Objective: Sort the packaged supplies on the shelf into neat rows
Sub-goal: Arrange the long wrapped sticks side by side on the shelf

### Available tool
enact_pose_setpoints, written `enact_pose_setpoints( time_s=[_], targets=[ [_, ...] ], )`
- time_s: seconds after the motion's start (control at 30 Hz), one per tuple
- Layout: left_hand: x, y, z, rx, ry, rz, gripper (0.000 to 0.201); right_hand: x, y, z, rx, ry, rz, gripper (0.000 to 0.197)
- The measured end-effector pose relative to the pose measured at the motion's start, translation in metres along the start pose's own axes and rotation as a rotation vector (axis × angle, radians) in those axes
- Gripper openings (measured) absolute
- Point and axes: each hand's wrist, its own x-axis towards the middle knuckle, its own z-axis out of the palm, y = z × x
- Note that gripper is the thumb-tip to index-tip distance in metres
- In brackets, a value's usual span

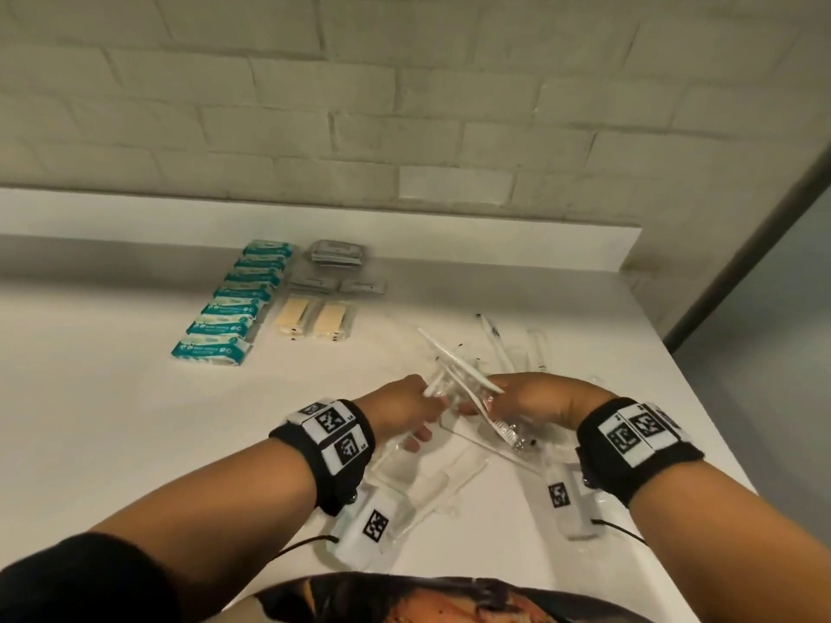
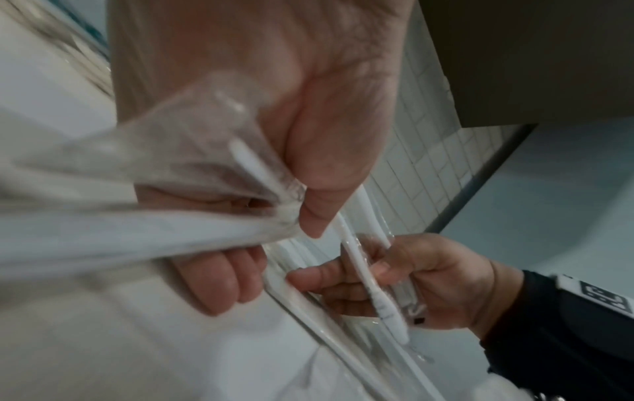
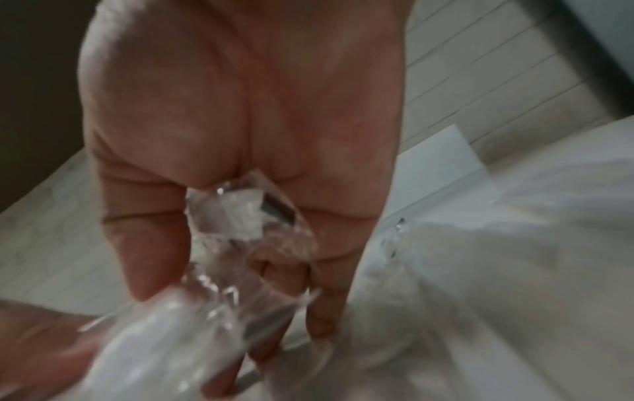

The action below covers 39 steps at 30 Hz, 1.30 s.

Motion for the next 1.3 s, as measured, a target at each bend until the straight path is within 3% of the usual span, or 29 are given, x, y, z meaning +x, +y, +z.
enact_pose_setpoints(
  time_s=[0.17,0.27,0.4,0.5,0.57,0.63,0.73,0.83,0.9,0.97,1.03,1.1,1.3],
  targets=[
    [0.009,0.016,0.013,-0.072,-0.07,0.014,0.039,-0.009,0.008,-0.026,-0.06,0.098,0.074,0.032],
    [0.018,0.022,-0.002,-0.049,0.032,0.019,0.034,-0.006,-0.001,-0.042,-0.126,0.225,0.139,0.019],
    [0.04,0.032,-0.035,-0.013,0.232,0.042,0.041,0.013,-0.026,-0.041,0.379,0.378,0.135,0.015],
    [0.062,0.04,-0.053,-0.069,0.244,0.054,0.062,0.043,-0.047,-0.039,0.482,0.407,0.197,0.017],
    [0.075,0.038,-0.064,-0.021,0.255,0.024,0.073,0.067,-0.053,-0.045,0.407,0.472,0.248,0.032],
    [0.085,0.031,-0.075,0.091,0.284,-0.019,0.073,0.08,-0.054,-0.055,0.118,0.6,0.293,0.05],
    [0.092,0.019,-0.085,0.262,0.311,-0.024,0.063,0.087,-0.059,-0.062,-0.221,0.747,0.228,0.042],
    [0.091,0.019,-0.079,0.428,0.282,0.048,0.061,0.097,-0.07,-0.047,-0.302,0.641,0.025,0.028],
    [0.092,0.024,-0.069,0.472,0.279,0.06,0.065,0.104,-0.074,-0.032,-0.222,0.529,-0.004,0.033],
    [0.094,0.028,-0.06,0.585,0.252,0.012,0.072,0.109,-0.074,-0.023,-0.227,0.506,0.058,0.045],
    [0.096,0.028,-0.056,0.667,0.244,-0.02,0.06,0.112,-0.067,-0.022,-0.328,0.534,0.131,0.049],
    [0.097,0.026,-0.059,0.652,0.277,-0.035,0.048,0.112,-0.059,-0.026,-0.401,0.558,0.182,0.045],
    [0.087,0.021,-0.067,0.617,0.305,-0.072,0.042,0.101,-0.051,-0.04,-0.41,0.546,0.273,0.035]
  ],
)
